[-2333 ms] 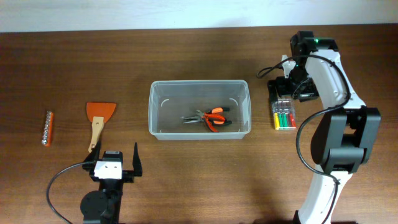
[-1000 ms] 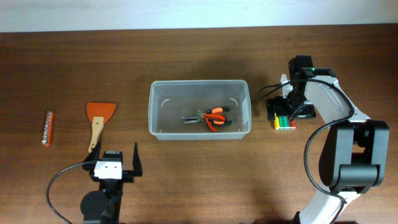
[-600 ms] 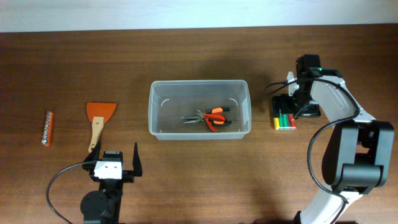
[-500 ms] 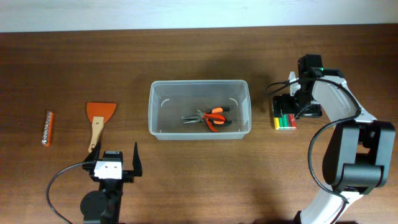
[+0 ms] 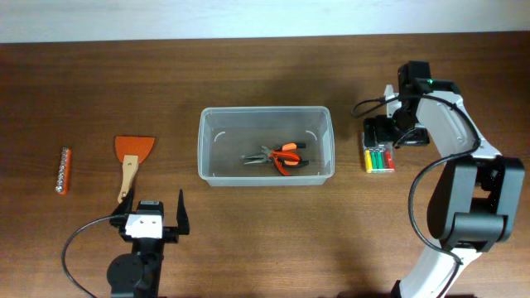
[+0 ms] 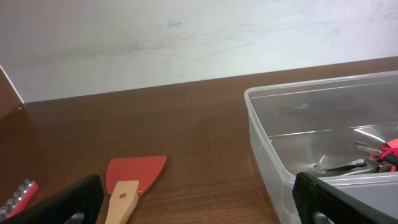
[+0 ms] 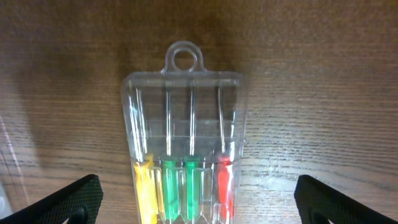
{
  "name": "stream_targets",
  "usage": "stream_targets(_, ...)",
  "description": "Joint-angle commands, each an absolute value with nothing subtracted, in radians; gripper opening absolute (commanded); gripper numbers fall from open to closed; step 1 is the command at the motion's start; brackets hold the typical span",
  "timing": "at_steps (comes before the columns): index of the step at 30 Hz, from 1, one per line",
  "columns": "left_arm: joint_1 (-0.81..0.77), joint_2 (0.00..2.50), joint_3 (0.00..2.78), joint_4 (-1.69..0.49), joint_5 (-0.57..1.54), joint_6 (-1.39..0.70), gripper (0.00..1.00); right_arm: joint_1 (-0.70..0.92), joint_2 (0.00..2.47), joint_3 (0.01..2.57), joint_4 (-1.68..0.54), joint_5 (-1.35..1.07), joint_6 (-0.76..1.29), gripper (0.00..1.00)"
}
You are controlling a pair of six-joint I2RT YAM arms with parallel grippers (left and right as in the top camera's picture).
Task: Pack container
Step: 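Lower the right gripper and grasp the screwdriver pack by its top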
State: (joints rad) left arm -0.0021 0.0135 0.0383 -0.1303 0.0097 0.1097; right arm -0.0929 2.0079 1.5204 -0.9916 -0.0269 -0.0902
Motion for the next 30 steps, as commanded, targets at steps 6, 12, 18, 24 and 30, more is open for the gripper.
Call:
stream_targets(6, 0.003, 0.005, 0.032, -0.13, 0.003, 0.122, 0.99, -0.091, 2.079, 1.538, -0.995, -0.042, -0.1, 0.99)
stream_targets(12, 0.003, 0.005, 0.032, -0.13, 0.003, 0.122, 0.99, -0.091, 2.083, 1.538, -0.991, -0.044, -0.101, 0.99)
stream_targets(18, 0.003, 0.005, 0.032, -0.13, 0.003, 0.122, 0.99, -0.085, 2.091, 1.538, -0.992, -0.044, -0.1, 0.99)
stream_targets(24, 0.003, 0.005, 0.032, -0.13, 0.003, 0.122, 0.99, -0.062, 2.125, 1.538, -0.994, -0.04, -0.1, 0.99)
stream_targets(30, 0.003, 0.005, 0.032, -0.13, 0.003, 0.122, 0.99, -0.052, 2.137, 1.538, -0.991, -0.028, -0.101, 0.99)
